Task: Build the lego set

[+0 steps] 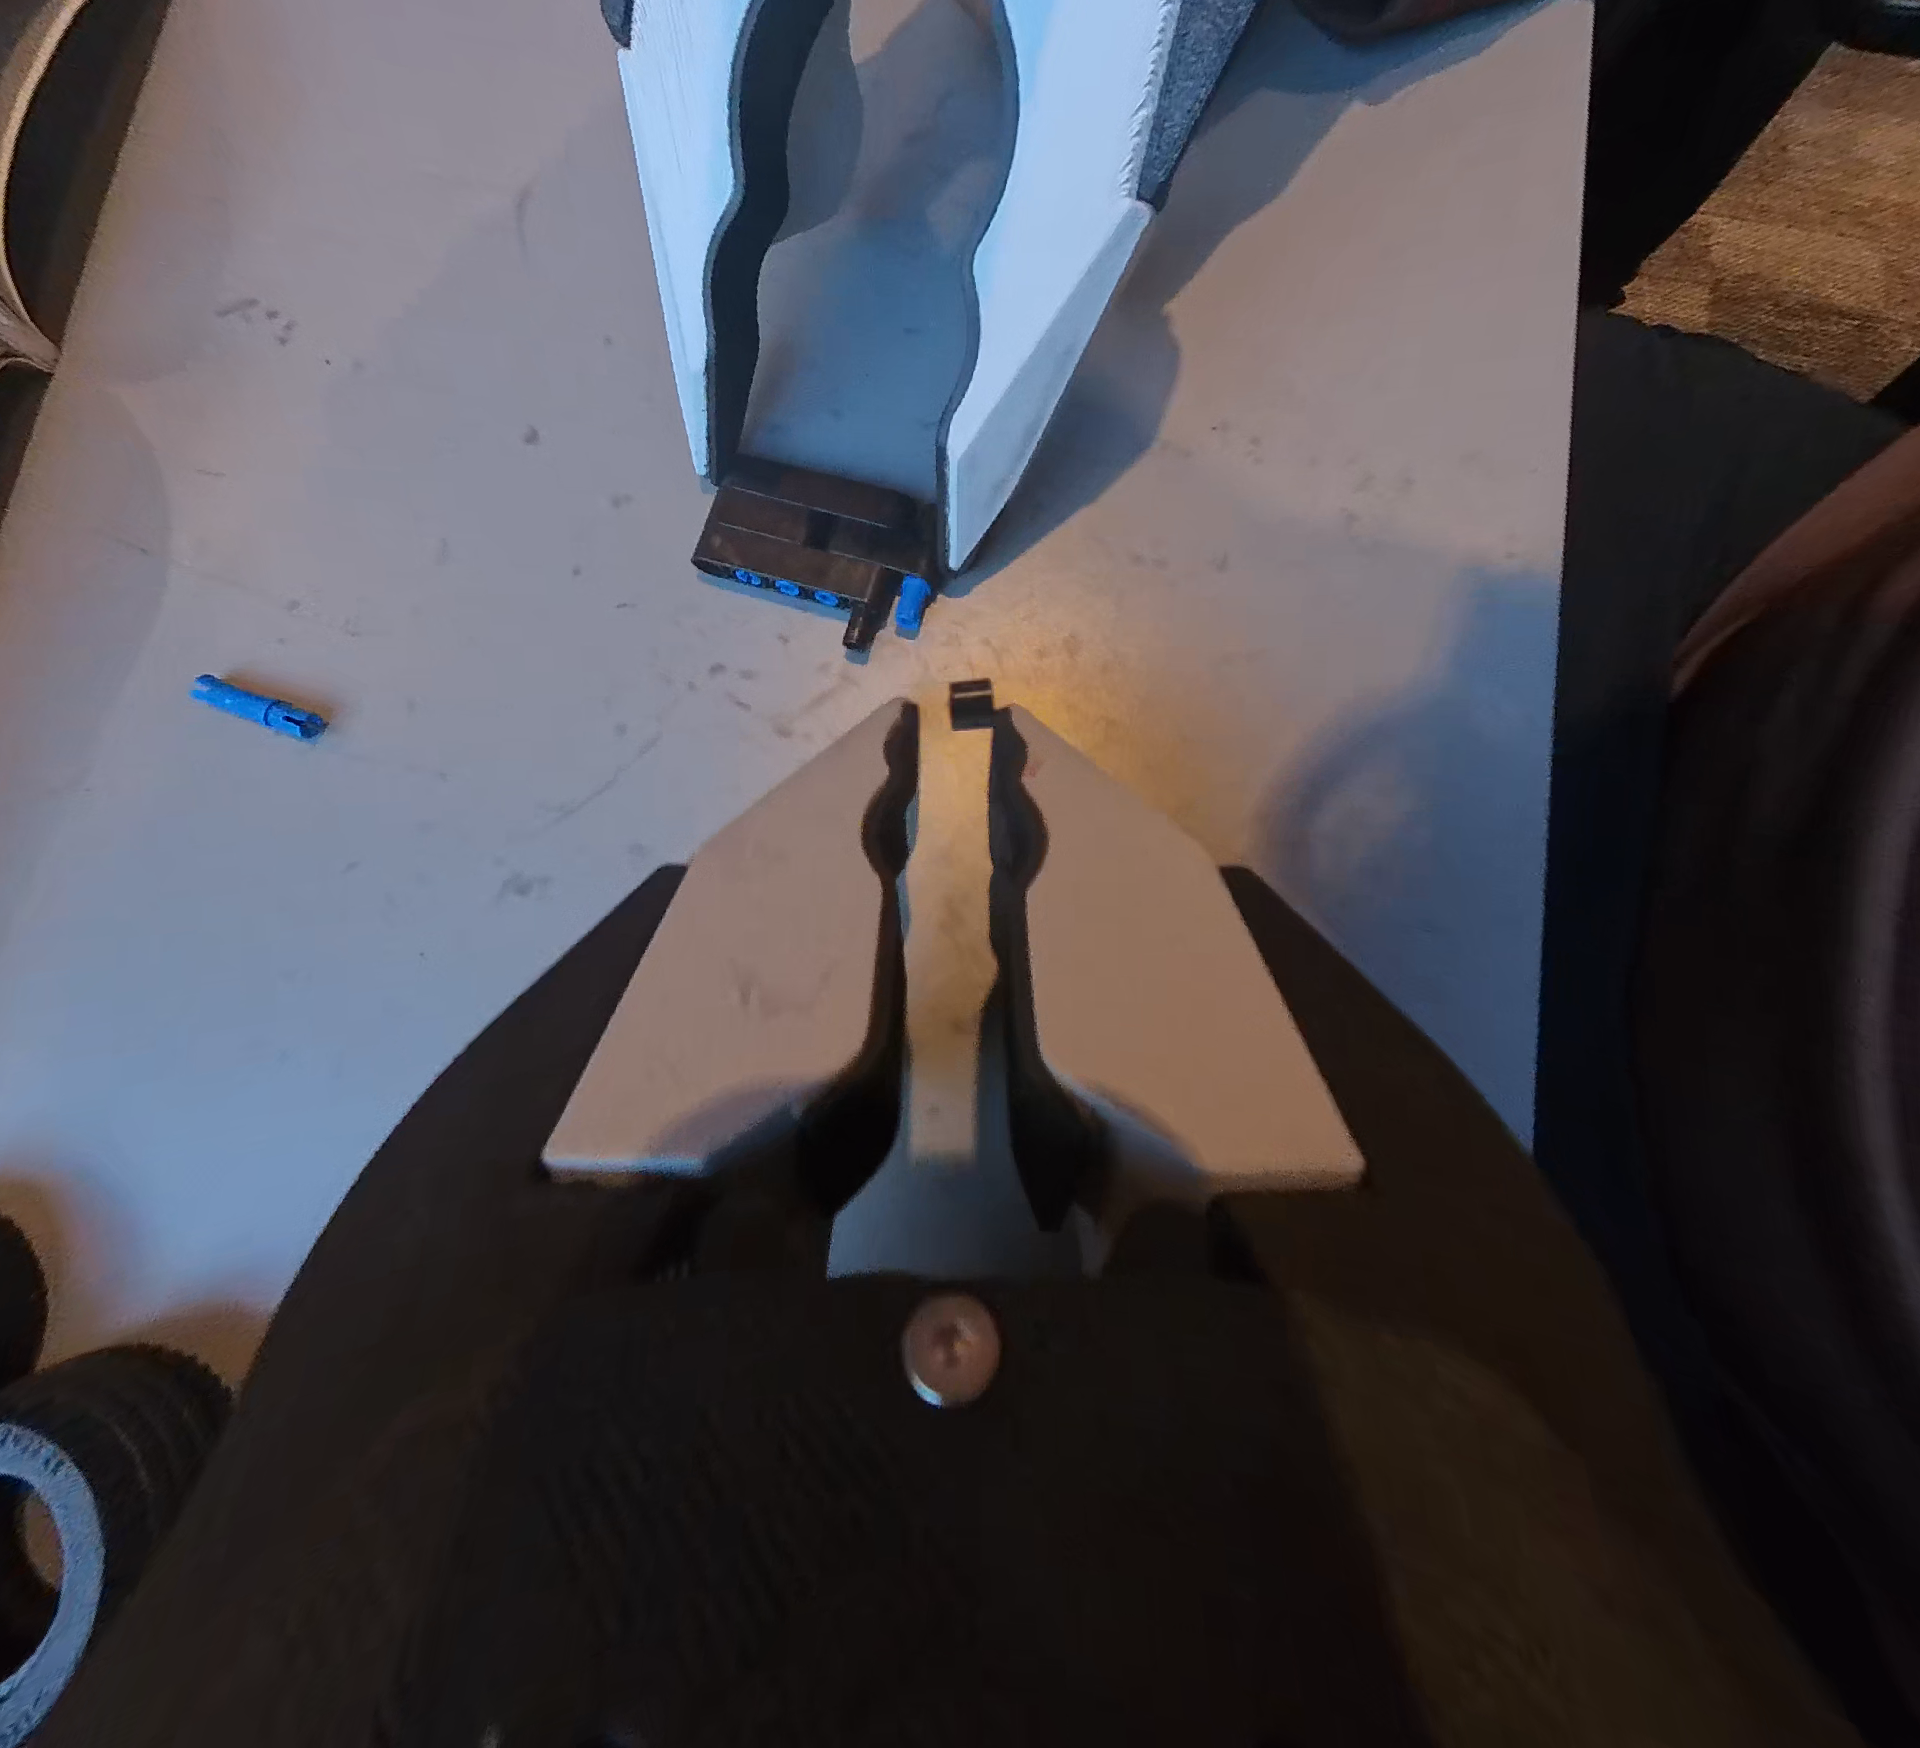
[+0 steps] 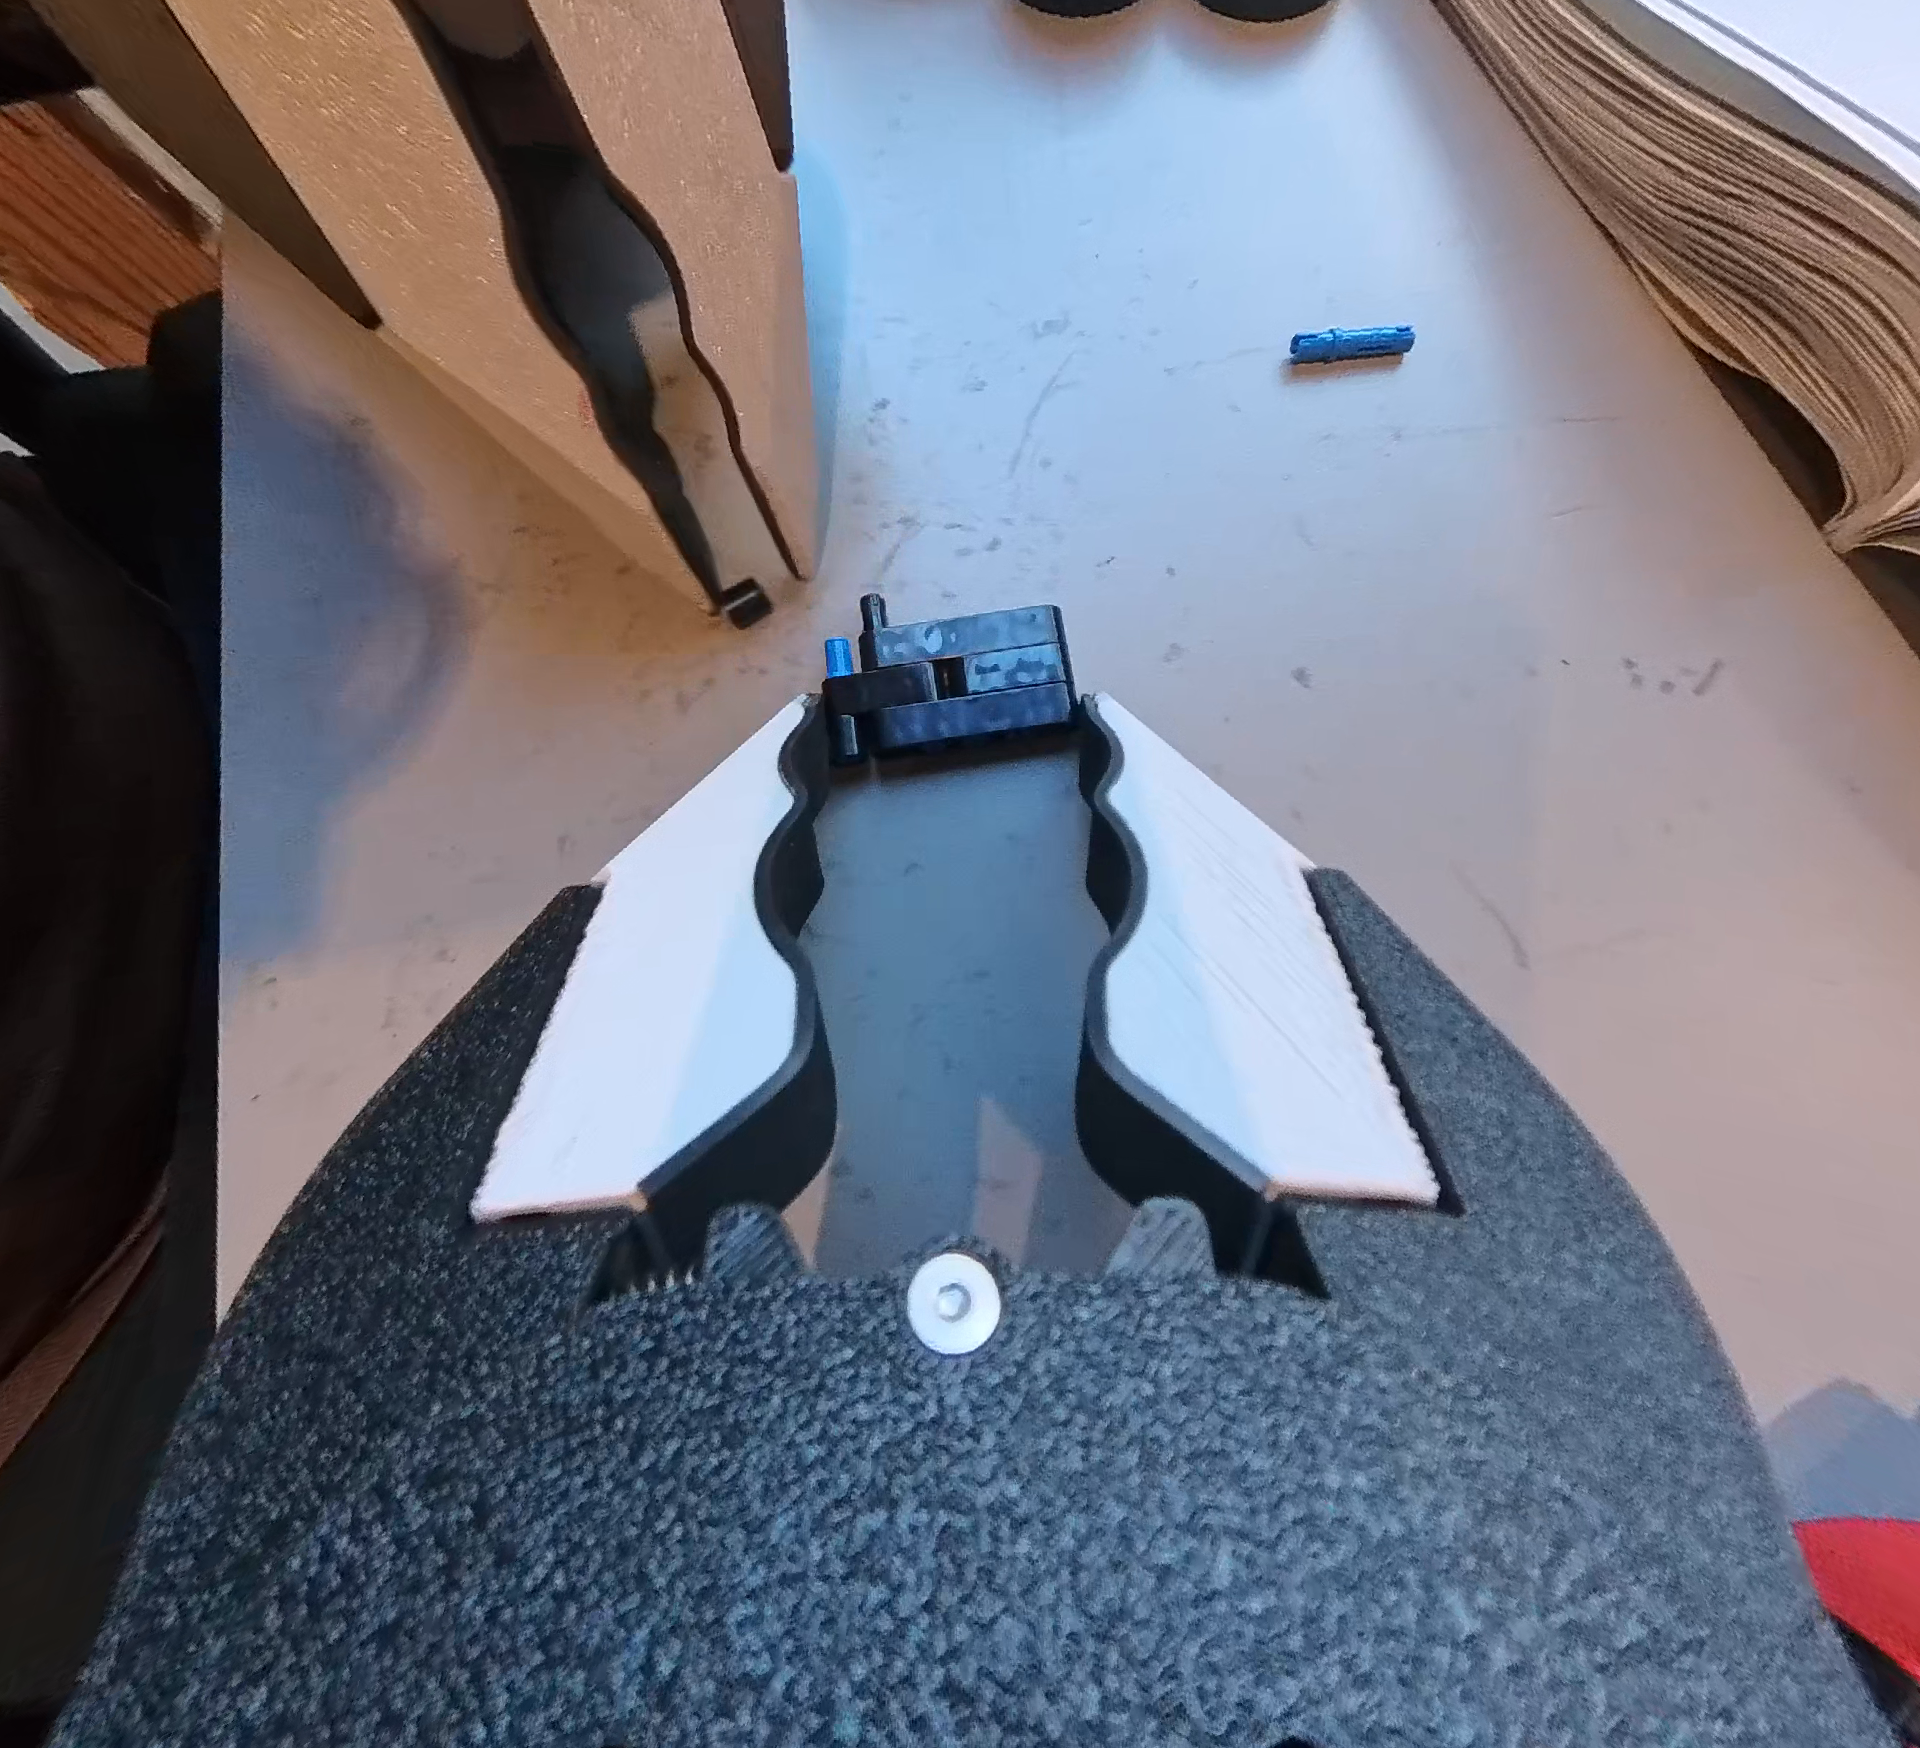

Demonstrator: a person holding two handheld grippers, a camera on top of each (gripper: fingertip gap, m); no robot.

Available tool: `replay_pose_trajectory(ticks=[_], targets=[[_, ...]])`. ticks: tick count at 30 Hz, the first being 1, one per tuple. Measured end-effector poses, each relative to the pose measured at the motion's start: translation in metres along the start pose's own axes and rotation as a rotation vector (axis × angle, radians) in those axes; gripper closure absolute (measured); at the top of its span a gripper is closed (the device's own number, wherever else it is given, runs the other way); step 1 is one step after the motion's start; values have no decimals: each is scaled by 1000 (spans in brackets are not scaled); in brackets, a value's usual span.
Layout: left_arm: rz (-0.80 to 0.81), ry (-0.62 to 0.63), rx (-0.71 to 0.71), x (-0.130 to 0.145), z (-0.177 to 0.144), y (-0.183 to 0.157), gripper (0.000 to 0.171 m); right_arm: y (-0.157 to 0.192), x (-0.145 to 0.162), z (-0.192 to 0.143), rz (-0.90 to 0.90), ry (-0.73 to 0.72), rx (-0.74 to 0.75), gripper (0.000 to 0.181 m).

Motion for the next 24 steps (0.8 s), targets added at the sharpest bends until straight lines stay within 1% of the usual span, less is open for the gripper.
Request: replay_pose_trajectory(ticks=[4, 10, 12, 15, 18, 24], targets=[[7, 22, 29, 1, -3, -4, 158, 0, 0, 0, 0, 0, 0, 133], [20, 53, 63, 2, -2, -14, 171, 0, 0, 0, 0, 0, -1, 133], [7, 46, 61, -1, 1, -17, 171, 0, 0, 0, 0, 0, -1, 133], [5, 40, 79, -4, 4, -23, 166, 0, 0, 0, -1, 0, -1, 133], [10, 47, 60, -3, 2, -21, 166, 1, 0, 0, -6, 0, -7, 133], [-4, 23, 32, -9, -1, -17, 166, 3, 1, -1, -11, 1, -18, 133]])
Point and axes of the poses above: each gripper's, where its closed fingertips meet, z out along the fingers, x out of its underside, y = z × x across the jaws, the point moved 2 cm from there along -z, back along the fingers, and after that the axes turned 1 degree about -y, right-handed, at the moved point
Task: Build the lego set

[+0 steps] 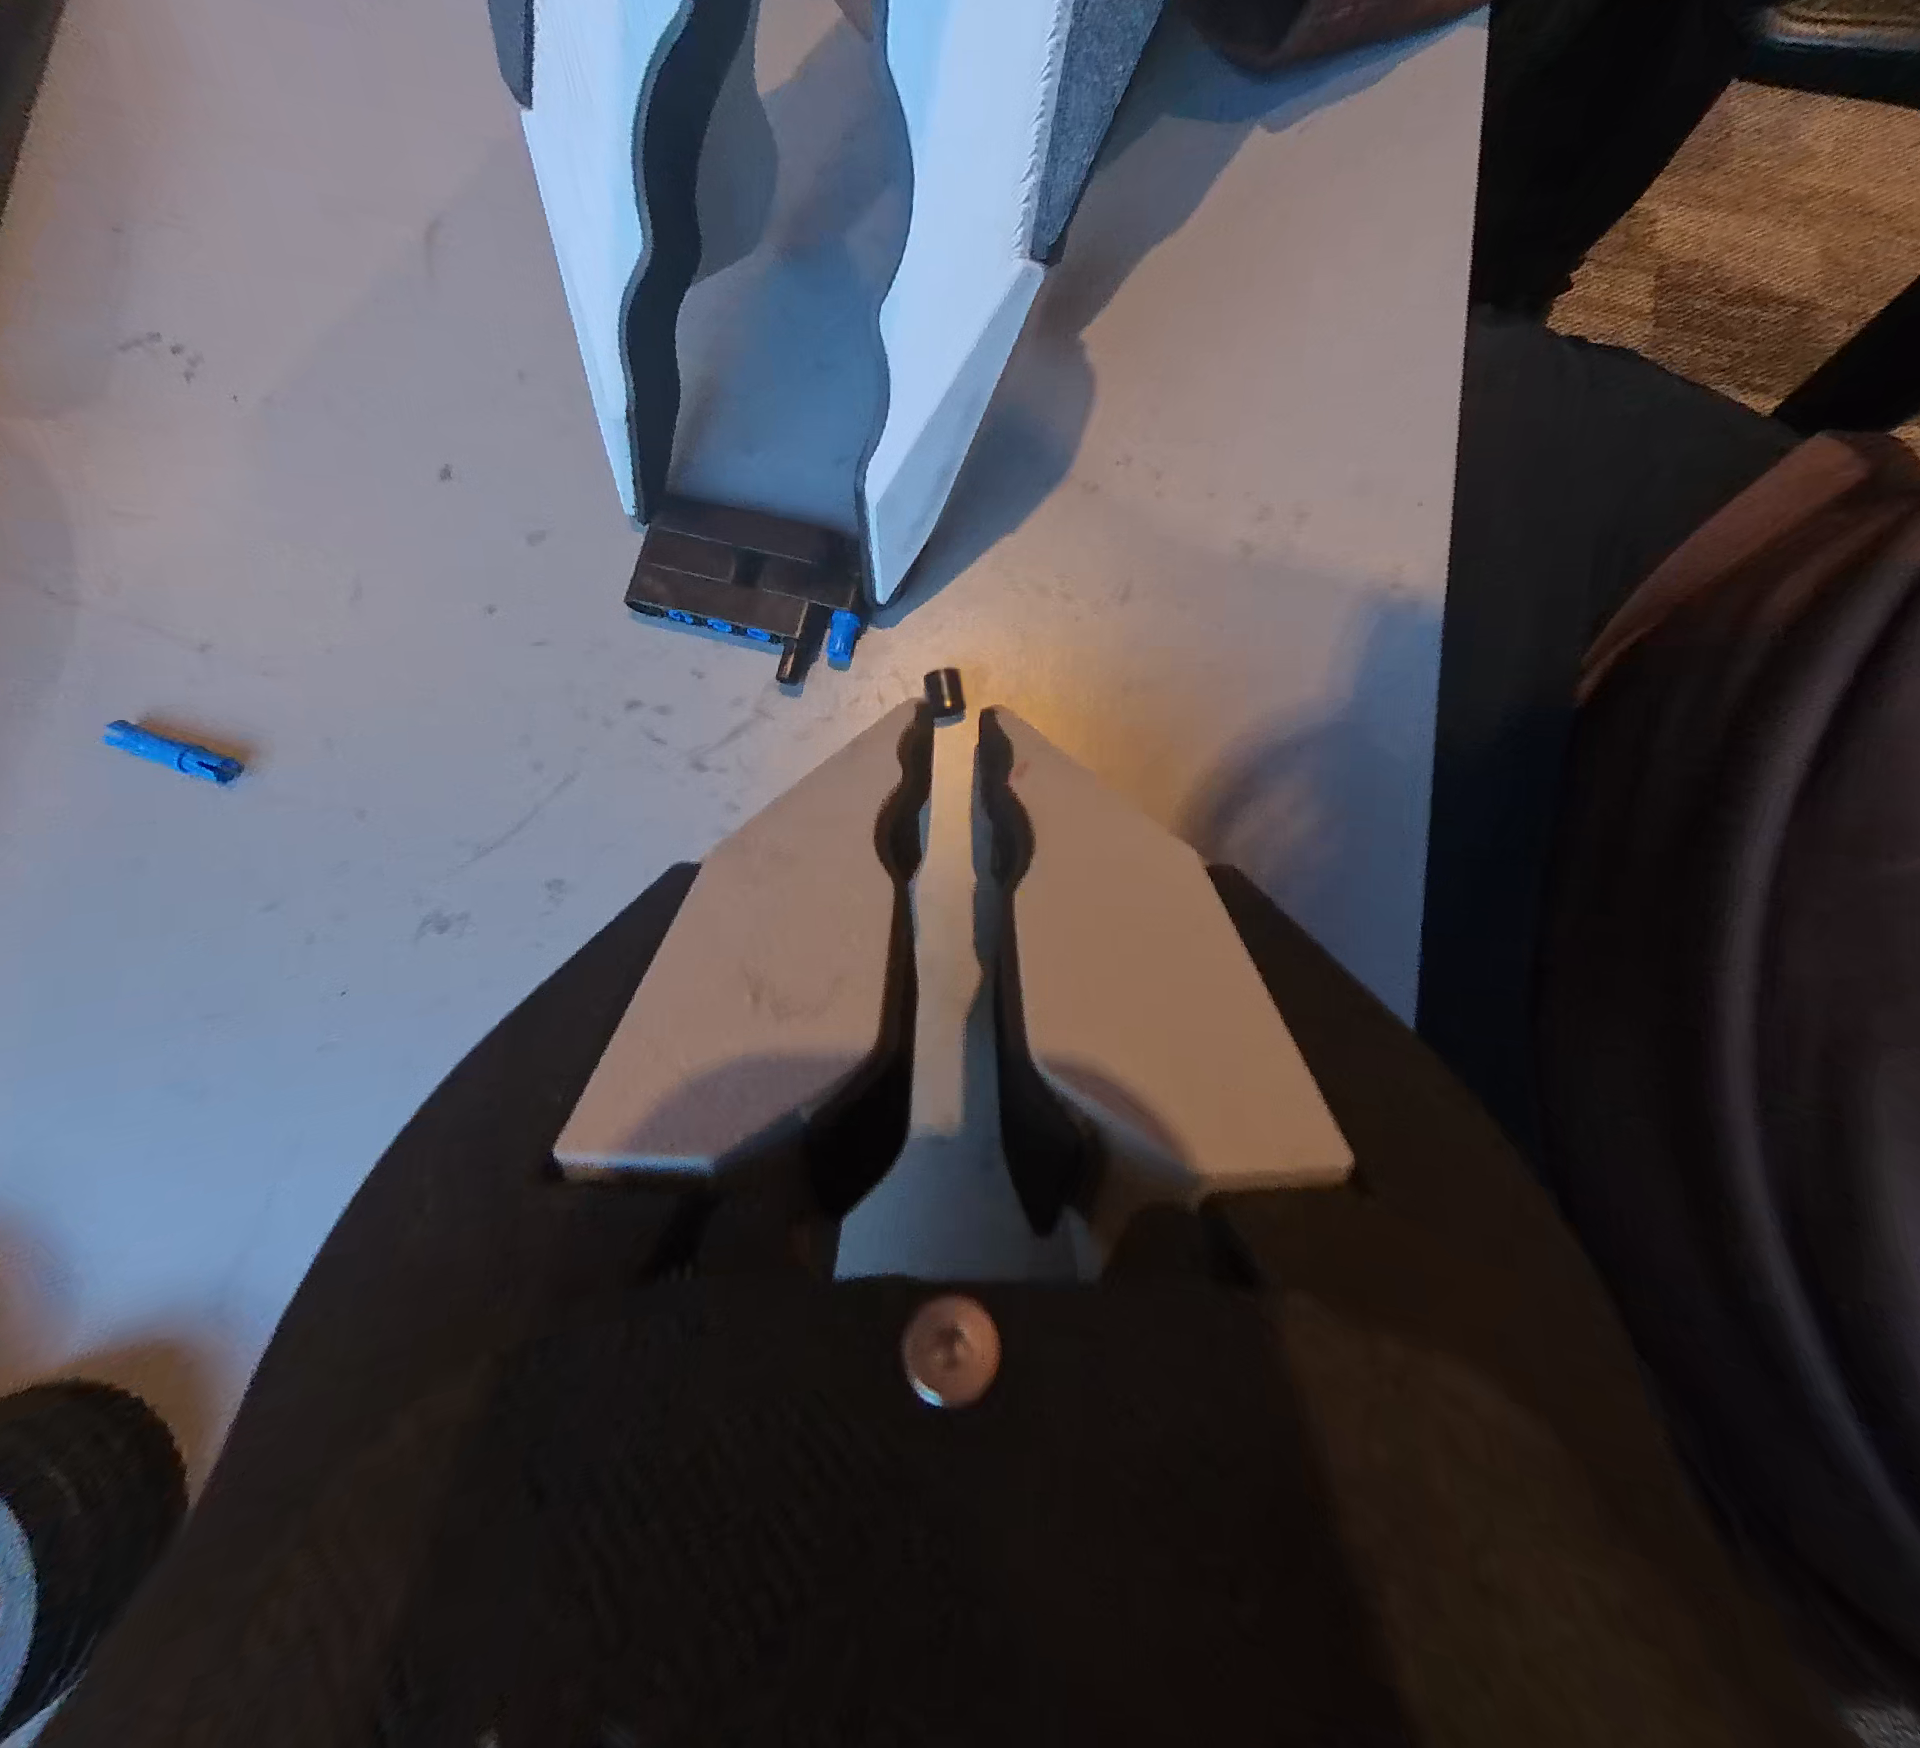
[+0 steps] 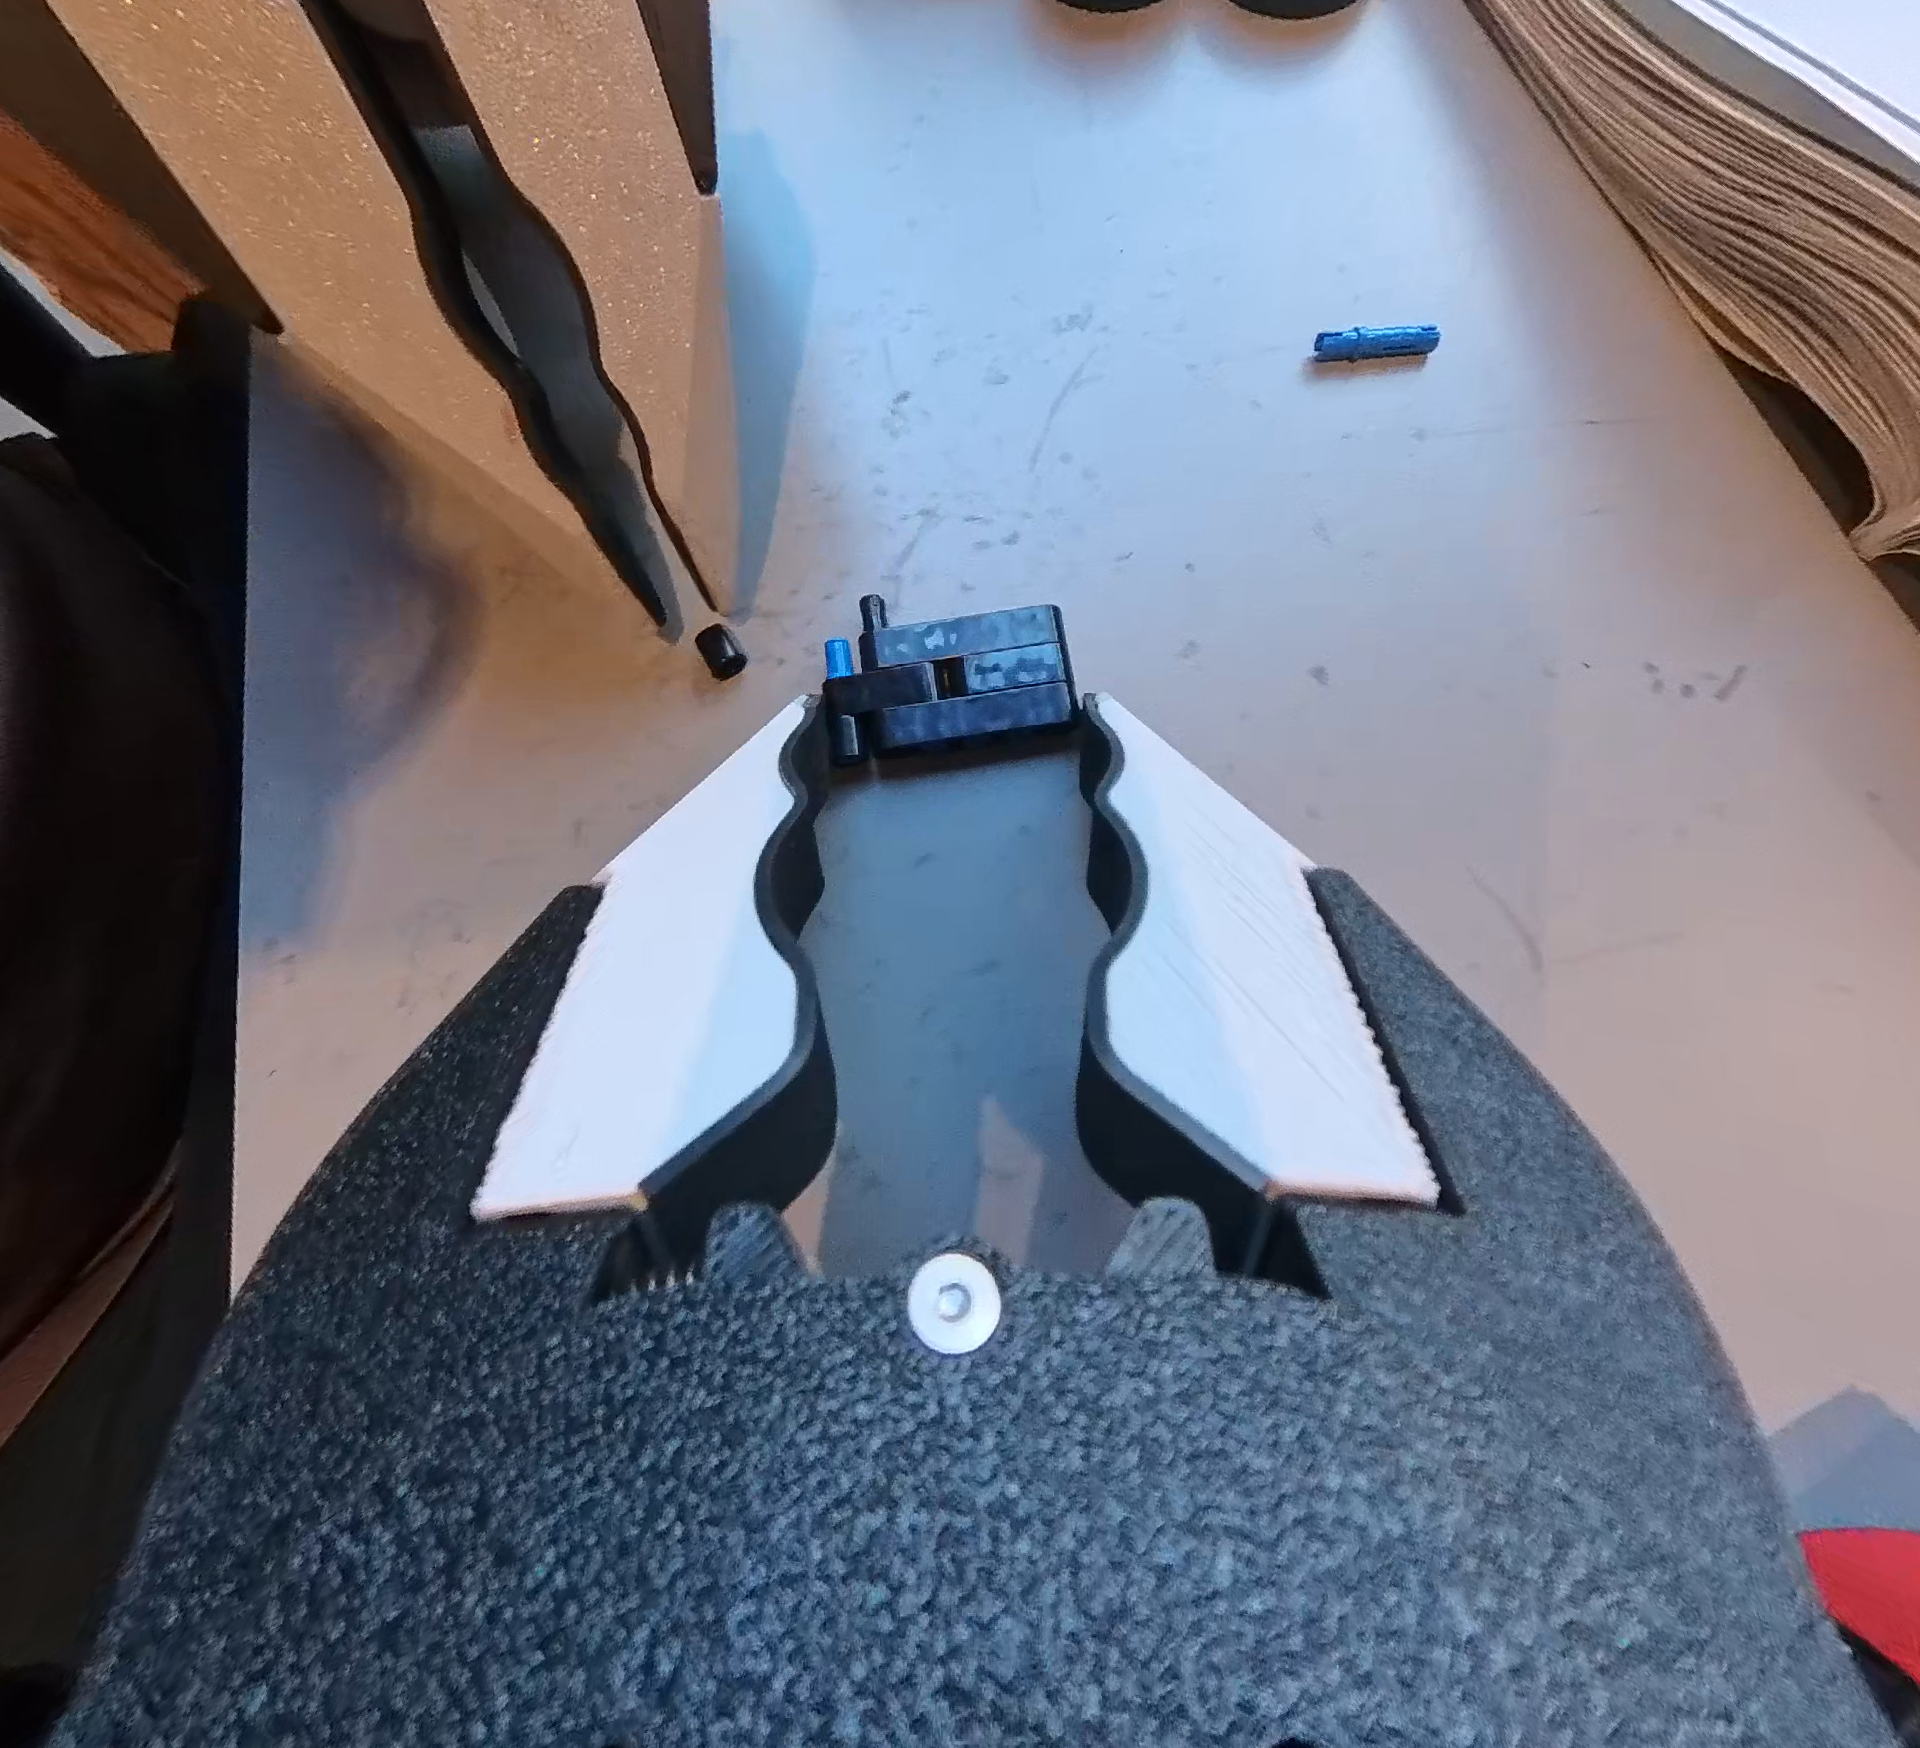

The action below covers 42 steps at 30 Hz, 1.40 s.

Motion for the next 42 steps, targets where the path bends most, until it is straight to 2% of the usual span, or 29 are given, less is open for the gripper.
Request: replay_pose_trajectory(ticks=[17, 22, 29, 33, 36, 42], targets=[[4, 19, -37, -5, 6, -2, 162, 1, 0, 0, -5, 0, 1, 133], [-86, 13, -24, -12, 1, -8, 150, 1, 0, 0, -3, 0, -1, 133], [-141, 26, -62, -12, 13, -14, 152, 1, 0, 0, -5, 0, 1, 133], [-107, 40, -105, -13, 17, -17, 156, 1, 1, -1, -6, 0, 2, 133], [-88, 58, -121, -11, 21, -18, 166, 2, 1, -1, -7, 0, 1, 133], [-54, 62, -129, -8, 18, -14, 166, 4, 3, -3, -13, 1, -7, 133]])
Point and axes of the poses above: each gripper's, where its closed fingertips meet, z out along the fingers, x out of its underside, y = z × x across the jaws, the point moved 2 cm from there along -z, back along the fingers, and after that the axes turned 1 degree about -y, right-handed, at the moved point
